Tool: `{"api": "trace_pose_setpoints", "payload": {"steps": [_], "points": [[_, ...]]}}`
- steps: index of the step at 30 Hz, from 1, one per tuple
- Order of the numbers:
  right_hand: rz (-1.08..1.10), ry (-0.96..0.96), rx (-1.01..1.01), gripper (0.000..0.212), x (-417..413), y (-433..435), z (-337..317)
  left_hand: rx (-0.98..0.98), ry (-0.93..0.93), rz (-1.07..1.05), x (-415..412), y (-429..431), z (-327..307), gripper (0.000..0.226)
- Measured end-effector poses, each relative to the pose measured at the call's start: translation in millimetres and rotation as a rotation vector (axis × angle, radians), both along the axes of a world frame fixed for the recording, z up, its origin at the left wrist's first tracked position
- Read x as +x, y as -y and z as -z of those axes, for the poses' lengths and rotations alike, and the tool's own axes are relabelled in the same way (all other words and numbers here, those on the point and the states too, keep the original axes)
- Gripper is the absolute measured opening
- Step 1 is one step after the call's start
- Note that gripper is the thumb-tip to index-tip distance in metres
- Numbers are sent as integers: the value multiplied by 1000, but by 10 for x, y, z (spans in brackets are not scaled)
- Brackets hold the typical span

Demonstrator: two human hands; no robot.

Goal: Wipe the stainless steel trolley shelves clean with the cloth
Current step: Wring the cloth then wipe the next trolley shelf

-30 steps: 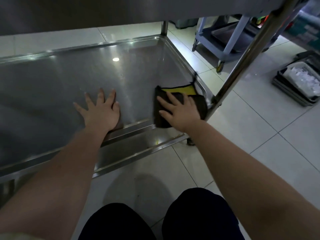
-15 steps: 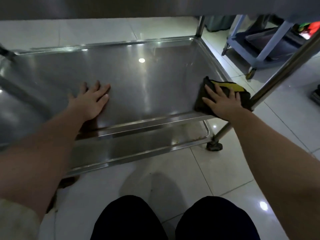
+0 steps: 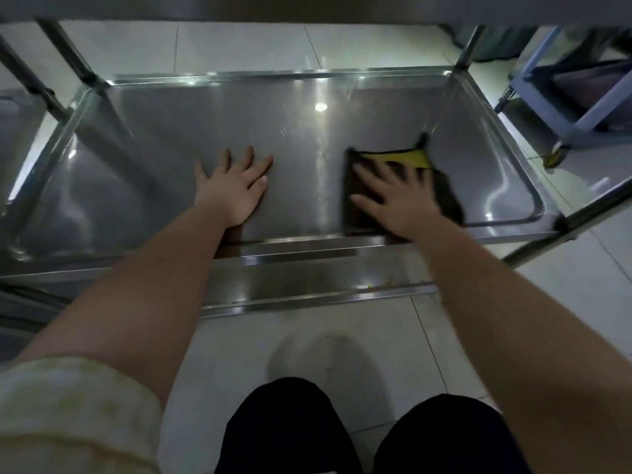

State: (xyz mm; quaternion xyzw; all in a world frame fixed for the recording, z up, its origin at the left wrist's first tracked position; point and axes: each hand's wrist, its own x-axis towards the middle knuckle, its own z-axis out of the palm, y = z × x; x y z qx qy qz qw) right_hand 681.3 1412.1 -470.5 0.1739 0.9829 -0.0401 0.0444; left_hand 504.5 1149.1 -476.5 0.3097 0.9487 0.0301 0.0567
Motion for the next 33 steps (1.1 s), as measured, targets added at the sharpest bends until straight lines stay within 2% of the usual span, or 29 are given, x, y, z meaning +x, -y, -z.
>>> {"api": "trace_pose_setpoints", "payload": {"steps": [4, 7, 9, 13, 15, 19, 22, 25, 28, 33], "points": [[256, 91, -29, 62, 523, -935, -34, 17, 5, -1, 26, -4, 17, 48], [320, 95, -27, 58, 480, -848, -10, 21, -9, -2, 51, 1, 26, 48], [244, 58, 5, 62, 209, -408, 1, 19, -5, 3, 38, 19, 18, 48], [-38, 32, 36, 67, -397, 862, 42, 41, 8, 8, 23, 45, 3, 48], [-146, 47, 14, 67, -520, 1141, 34, 45, 20, 28, 7, 83, -9, 49], [-153, 3, -31, 70, -254, 579, -14, -69, 46, 9, -142, 433, -41, 50], [23, 42, -23, 61, 204, -165, -23, -149, 30, -49, -236, 960, -56, 56], [182, 117, -55, 60, 465, -498, -82, -144, 19, -69, -212, 1301, -70, 51], [177, 105, -34, 70, 264, -131, -91, -73, 9, -73, -117, 1326, -66, 51], [-120, 79, -8, 70, -665, 1609, -20, -24, -7, -87, -118, 1341, -55, 51]]}}
